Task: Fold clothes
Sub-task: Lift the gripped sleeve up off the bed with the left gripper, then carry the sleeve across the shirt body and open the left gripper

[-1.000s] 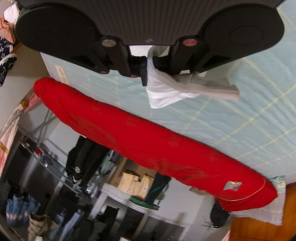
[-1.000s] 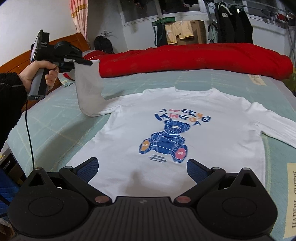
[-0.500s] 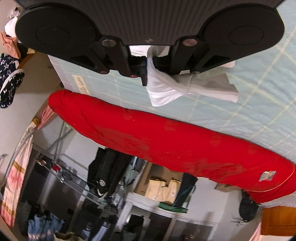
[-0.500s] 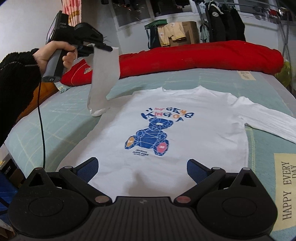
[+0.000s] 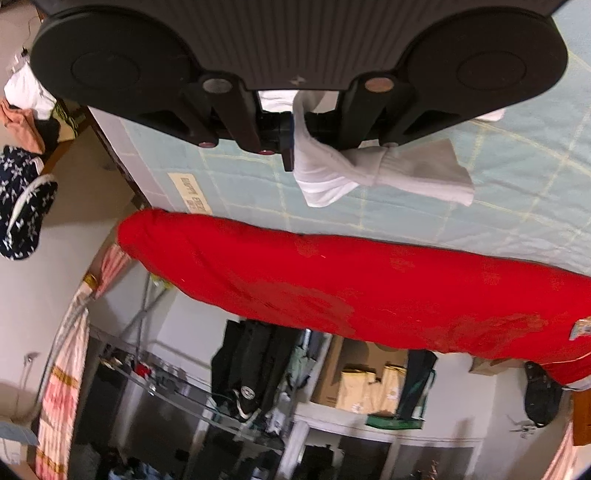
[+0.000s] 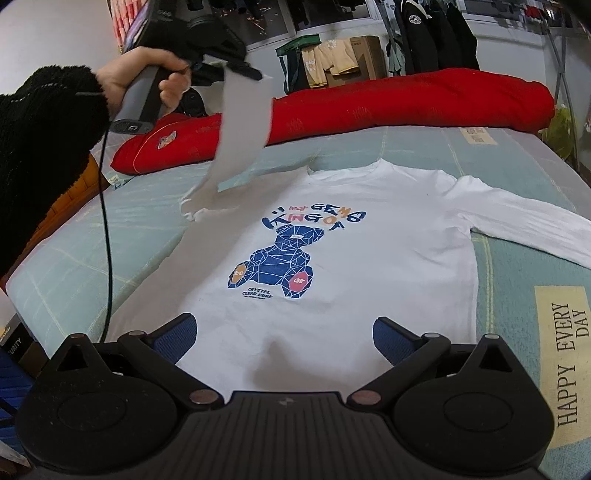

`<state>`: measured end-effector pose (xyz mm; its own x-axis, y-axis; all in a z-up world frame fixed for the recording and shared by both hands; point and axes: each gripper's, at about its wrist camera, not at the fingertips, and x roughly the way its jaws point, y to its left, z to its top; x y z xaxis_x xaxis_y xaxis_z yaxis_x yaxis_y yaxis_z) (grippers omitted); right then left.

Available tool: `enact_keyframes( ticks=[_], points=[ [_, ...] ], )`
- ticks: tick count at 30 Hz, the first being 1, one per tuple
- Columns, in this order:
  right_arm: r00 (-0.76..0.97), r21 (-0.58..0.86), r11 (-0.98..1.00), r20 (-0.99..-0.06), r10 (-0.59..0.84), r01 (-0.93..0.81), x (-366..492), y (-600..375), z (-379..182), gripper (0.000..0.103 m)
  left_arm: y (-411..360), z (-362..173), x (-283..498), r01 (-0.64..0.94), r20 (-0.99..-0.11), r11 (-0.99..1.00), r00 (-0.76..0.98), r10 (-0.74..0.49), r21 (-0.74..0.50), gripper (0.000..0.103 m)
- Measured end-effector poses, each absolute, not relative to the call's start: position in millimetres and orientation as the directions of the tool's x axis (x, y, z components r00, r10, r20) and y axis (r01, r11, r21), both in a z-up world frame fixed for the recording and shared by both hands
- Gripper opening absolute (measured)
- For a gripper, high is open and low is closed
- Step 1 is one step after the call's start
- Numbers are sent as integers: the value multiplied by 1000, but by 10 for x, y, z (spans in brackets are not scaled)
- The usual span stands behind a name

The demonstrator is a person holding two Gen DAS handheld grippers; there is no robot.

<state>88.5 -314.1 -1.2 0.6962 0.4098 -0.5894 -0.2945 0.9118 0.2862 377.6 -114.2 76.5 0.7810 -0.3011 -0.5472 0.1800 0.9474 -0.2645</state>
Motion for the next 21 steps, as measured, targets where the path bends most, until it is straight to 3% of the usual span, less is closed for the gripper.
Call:
enact_keyframes(
  ticks=[21],
  points=[
    [698,328,906,-583,417,-267,948,-3305,-116,103,-2093,395,3935,308,-637,938,694,-336,-160,1]
  ],
)
